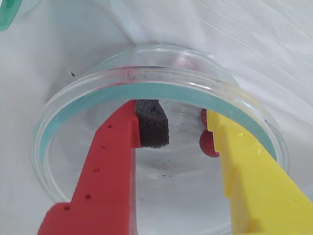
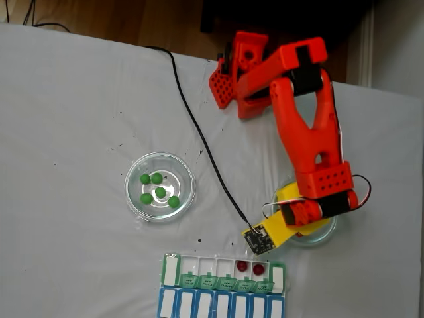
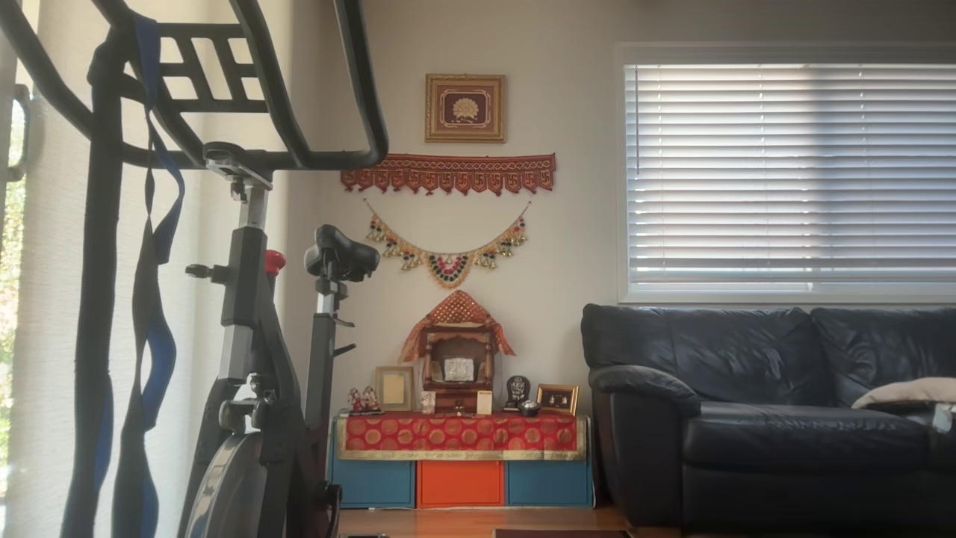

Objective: Sort medicines into box.

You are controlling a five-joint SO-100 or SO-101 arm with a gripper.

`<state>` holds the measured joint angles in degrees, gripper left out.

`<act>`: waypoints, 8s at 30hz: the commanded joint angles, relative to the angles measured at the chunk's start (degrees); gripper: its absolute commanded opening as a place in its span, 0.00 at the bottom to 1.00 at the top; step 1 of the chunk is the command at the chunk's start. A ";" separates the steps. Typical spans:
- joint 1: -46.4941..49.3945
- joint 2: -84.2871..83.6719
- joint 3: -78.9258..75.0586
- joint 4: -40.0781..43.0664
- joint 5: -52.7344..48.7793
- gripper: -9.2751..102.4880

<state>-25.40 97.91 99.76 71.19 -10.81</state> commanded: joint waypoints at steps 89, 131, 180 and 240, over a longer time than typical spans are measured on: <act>2.37 1.85 1.76 -6.77 1.14 0.21; 2.90 4.57 2.11 -6.15 1.41 0.23; 3.96 2.11 -1.23 -5.10 0.26 0.21; 0.79 6.86 0.70 -1.23 3.16 0.32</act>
<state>-24.43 99.40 102.04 69.52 -7.82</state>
